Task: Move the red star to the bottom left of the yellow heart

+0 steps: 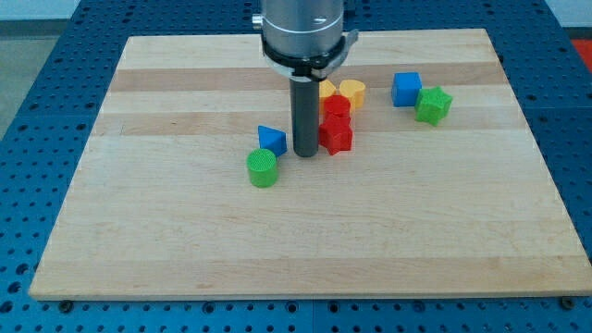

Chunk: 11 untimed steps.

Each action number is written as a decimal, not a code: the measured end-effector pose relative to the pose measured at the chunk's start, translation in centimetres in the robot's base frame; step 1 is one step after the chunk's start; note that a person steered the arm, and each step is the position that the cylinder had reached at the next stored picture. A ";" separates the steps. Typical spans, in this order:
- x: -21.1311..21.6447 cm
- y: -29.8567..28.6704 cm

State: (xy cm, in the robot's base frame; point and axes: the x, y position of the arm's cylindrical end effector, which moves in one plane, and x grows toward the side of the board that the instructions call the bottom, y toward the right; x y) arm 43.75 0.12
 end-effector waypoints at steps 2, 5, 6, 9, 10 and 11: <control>0.0 3.3; -0.1 6.5; -0.8 6.9; -5.1 6.9; -5.9 6.9; -6.4 6.9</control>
